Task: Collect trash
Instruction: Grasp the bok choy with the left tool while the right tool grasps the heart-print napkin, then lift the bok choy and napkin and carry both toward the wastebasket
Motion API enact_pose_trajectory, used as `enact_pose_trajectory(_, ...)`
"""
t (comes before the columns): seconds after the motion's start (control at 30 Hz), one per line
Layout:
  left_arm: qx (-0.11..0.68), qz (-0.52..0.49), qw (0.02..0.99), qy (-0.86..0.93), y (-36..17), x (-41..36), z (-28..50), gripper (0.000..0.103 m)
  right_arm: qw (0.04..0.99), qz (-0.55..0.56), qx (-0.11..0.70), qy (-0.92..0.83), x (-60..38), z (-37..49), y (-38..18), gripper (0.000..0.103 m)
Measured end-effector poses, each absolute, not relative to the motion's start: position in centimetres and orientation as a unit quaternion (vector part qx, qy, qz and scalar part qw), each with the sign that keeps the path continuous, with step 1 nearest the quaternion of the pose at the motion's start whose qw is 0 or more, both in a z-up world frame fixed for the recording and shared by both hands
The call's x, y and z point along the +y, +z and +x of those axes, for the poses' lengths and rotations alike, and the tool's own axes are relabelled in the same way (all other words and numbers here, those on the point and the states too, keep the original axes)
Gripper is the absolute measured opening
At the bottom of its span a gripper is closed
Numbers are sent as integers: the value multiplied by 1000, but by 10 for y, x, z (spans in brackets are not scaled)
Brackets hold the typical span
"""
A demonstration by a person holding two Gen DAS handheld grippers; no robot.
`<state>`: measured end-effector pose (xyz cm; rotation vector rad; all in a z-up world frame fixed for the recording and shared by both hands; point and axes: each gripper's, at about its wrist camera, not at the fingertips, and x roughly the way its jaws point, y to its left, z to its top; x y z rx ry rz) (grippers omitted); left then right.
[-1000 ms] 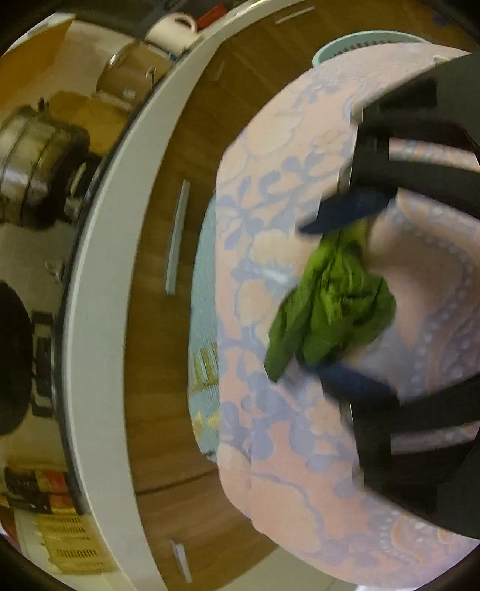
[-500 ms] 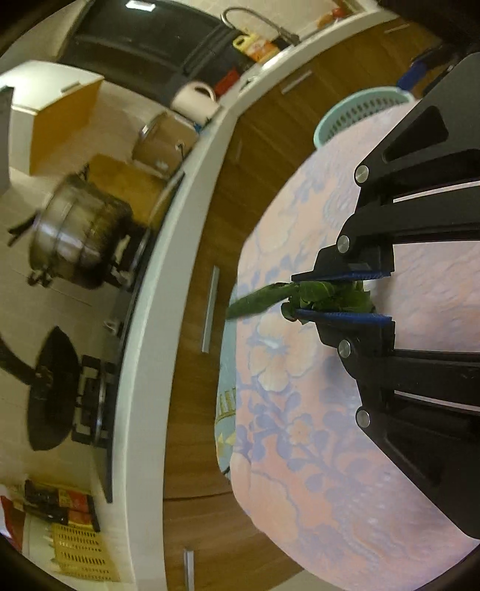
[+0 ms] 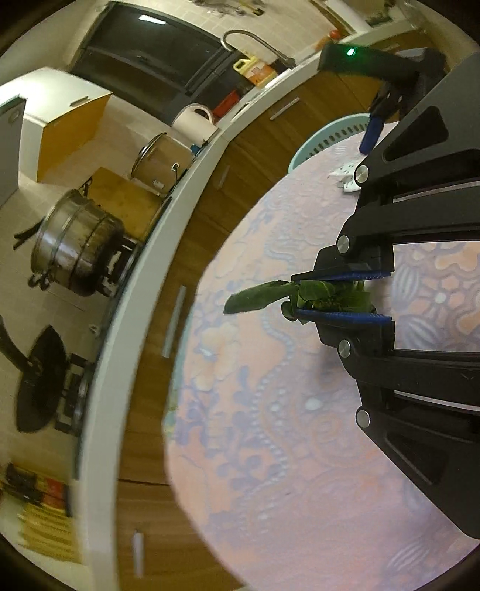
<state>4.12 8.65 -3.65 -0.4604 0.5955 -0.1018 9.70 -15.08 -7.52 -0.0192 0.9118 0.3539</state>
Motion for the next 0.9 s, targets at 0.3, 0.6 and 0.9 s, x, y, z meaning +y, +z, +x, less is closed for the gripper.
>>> enact_pose_trajectory(0.3,288,-225,929,-57,-49,86,39,12,894,-53,419,150,-138,89,-75,60)
enact_pose_trajectory(0.6,285,-216,932,-54,-42,79,38,12,916,-71,359,164,-138,69,-61,21)
enact_pose_trajectory(0.9,264,-151,948,-91,8,37,37,12,927,-43,333,169,-164,60,-45,21)
